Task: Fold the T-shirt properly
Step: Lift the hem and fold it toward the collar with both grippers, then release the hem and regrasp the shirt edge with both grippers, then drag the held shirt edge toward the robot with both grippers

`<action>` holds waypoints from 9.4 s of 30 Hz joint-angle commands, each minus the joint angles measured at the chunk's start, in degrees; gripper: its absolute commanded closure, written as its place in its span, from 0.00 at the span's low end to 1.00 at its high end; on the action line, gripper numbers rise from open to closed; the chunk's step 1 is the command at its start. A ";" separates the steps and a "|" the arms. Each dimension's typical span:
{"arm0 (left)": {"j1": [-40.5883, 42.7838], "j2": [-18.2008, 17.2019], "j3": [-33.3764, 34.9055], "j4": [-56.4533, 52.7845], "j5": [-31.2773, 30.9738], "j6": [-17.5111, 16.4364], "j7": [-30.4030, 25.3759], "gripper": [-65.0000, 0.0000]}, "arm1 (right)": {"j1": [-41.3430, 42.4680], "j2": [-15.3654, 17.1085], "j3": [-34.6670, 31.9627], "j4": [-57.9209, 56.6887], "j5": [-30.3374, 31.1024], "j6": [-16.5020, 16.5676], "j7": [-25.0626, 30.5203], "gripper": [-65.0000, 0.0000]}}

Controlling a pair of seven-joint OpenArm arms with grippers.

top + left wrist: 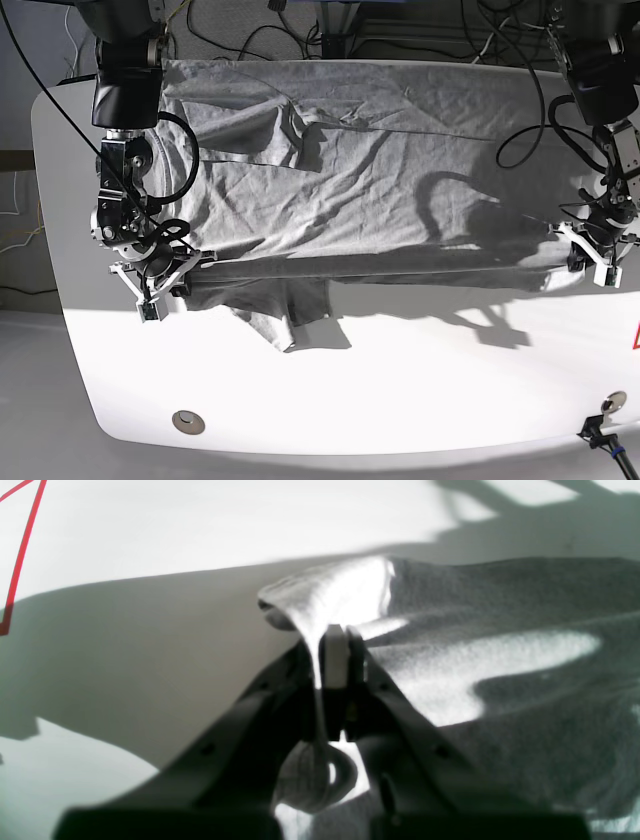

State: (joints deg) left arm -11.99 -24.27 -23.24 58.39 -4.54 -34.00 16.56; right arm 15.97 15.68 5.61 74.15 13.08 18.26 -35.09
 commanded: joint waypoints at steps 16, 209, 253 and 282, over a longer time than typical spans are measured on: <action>7.37 -1.00 -1.50 3.54 -0.52 0.46 1.60 1.00 | -9.86 0.63 1.03 4.31 -0.03 -0.20 1.11 0.77; -16.98 -0.04 2.72 -20.81 2.12 0.99 2.04 1.00 | -11.09 -7.46 -2.22 30.60 0.33 0.24 -16.38 1.00; 26.45 2.69 -13.63 41.17 2.56 -6.00 21.73 1.00 | -32.01 -4.12 5.16 40.80 0.41 9.91 -16.73 1.00; 18.10 -4.17 -12.32 33.96 2.65 -6.00 16.28 1.00 | -31.48 -5.70 5.08 40.27 0.06 9.83 -16.73 1.00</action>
State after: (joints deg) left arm 6.81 -26.70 -35.14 91.72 -2.61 -41.28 33.43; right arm -15.66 10.09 10.37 113.56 13.72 28.51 -52.56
